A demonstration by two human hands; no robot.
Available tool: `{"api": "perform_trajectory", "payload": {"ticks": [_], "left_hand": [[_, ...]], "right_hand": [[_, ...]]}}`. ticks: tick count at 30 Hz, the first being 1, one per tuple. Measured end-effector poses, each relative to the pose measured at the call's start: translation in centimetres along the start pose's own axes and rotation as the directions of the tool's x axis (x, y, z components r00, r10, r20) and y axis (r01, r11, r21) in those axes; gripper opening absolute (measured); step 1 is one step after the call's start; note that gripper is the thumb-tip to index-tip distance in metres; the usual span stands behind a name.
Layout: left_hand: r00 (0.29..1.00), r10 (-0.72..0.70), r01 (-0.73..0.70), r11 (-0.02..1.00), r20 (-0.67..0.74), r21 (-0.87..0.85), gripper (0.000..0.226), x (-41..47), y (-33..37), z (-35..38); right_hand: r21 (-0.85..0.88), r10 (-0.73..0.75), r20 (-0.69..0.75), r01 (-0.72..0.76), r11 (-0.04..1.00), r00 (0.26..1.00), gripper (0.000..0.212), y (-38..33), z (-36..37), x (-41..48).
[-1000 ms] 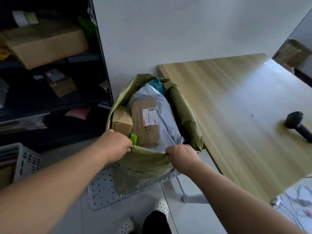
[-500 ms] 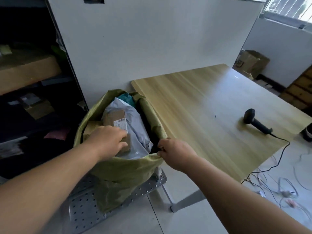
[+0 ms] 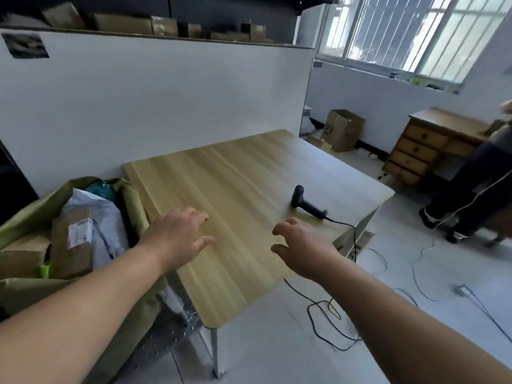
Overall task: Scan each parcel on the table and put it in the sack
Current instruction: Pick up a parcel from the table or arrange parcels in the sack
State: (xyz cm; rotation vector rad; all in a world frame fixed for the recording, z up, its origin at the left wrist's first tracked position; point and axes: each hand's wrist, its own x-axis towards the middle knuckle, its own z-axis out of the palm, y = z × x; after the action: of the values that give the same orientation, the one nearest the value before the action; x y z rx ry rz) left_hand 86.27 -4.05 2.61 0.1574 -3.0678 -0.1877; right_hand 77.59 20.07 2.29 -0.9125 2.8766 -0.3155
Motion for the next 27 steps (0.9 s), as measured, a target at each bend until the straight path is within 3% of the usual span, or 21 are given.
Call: {"api": "perform_trajectory", "payload": {"ticks": [9, 27], "left_hand": [[1.0, 0.027, -0.027, 0.999, -0.001, 0.027, 0.057, 7.1, 10.9, 1.2], [0.994, -0.063, 0.066, 0.997, 0.086, -0.033, 0.057, 29.8, 12.0, 9.7]], "right_hand": [[0.03, 0.13, -0.013, -0.129, 0.991, 0.991, 0.044, 12.1, -2.6, -1.3], [0.017, 0.216, 0.206, -0.225, 0.974, 0.954, 0.039, 26.7, -0.2, 18.6]]}}
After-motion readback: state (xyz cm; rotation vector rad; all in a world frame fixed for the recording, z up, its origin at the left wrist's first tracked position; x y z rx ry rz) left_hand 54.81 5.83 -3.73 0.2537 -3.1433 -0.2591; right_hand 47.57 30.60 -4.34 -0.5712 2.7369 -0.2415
